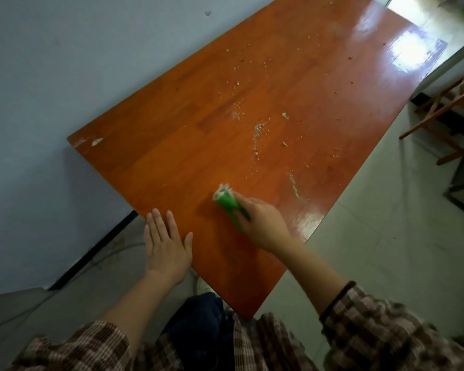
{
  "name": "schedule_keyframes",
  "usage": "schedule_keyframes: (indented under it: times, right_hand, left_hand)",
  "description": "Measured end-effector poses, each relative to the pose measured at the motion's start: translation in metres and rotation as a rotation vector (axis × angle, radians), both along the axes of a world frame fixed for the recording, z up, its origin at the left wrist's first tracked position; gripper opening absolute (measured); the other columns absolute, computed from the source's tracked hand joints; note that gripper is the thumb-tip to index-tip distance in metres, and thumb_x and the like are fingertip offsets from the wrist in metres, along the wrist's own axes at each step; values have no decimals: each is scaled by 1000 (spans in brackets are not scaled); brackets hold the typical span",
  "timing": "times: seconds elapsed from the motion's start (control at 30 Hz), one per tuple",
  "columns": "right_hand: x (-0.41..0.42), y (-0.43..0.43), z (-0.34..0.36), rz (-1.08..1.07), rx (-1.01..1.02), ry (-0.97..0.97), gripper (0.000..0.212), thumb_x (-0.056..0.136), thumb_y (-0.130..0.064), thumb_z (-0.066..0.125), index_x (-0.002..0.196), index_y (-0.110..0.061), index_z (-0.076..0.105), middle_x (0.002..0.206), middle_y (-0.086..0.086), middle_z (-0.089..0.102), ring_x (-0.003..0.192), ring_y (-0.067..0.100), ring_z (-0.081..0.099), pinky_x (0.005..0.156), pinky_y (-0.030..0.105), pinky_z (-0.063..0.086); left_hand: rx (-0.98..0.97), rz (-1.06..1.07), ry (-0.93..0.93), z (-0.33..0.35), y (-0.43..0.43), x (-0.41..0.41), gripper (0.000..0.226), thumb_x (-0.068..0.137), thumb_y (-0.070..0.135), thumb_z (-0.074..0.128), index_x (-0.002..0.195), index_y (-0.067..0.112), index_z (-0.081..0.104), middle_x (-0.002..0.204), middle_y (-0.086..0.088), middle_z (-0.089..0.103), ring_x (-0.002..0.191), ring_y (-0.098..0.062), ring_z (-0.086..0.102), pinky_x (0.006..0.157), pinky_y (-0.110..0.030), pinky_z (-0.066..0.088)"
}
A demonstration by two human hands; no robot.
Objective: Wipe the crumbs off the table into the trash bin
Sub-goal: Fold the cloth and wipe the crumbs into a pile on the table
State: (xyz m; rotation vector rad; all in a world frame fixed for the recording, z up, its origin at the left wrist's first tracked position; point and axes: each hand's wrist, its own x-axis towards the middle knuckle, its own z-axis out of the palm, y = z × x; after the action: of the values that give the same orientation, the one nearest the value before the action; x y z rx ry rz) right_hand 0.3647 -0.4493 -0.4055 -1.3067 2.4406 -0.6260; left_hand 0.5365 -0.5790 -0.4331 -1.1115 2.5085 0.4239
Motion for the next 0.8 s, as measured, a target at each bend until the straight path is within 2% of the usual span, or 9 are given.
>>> schedule_keyframes:
  times: [0.1,0.23,0.33,0.43,0.53,0.67,0.73,0.8]
  right_hand:
    - [41,-32,-5,101,32,-44,46,97,-32,44,141,-21,38,98,3,65,79,15,61,64,26,53]
    - [41,-43,-19,119,97,56,48,97,-28,44,143,-21,35,103,7,64,91,24,59,66,32,46]
    - [9,-33,-22,50,93,115,48,95,-28,47,142,-22,37,104,5,66,91,23,60,63,29,44]
    - [-35,-20,-24,-83,93,160,46,96,-33,47,140,-23,41,100,4,68,86,23,62,57,26,42]
    - [-77,-8,-25,-148,133,175,46,97,-36,43,141,-23,40,100,6,66,84,24,61,57,28,43]
    - [-134,6,-22,-245,213,226,47,98,-37,38,142,-23,37,99,8,64,84,26,60,57,29,40]
    - [-160,14,-16,-290,236,236,46,99,-37,37,142,-21,38,97,9,64,83,26,60,57,29,38]
    - [-173,21,-7,-328,164,201,46,98,-37,37,140,-18,40,93,9,64,78,27,60,56,29,38]
  left_hand:
    - [-22,2,23,-3,-2,-2,74,97,50,8,146,2,-19,152,-25,-25,142,-34,-24,115,-42,-15]
    - [-20,10,34,-6,-1,-2,73,98,48,12,147,2,-15,153,-25,-23,143,-34,-23,115,-42,-15]
    - [-57,16,79,-7,1,-6,79,94,53,6,148,-3,-4,154,-30,-11,144,-40,-12,114,-44,-13]
    - [-49,44,63,-9,7,-12,93,81,61,-8,146,-6,-6,153,-33,-10,144,-42,-12,113,-44,-14]
    - [-59,124,68,-11,13,-21,94,87,65,0,146,-8,-5,152,-34,-11,143,-43,-12,115,-46,-10]
    - [-75,222,41,-9,20,-37,90,90,58,15,146,-12,6,151,-38,-5,143,-47,-7,116,-51,-2]
    - [-78,293,36,-6,23,-51,89,89,57,16,145,-13,11,150,-39,-3,142,-48,-5,116,-54,-1]
    - [-66,346,44,-2,25,-64,87,89,57,12,147,-8,12,152,-35,-5,143,-45,-6,117,-53,-3]
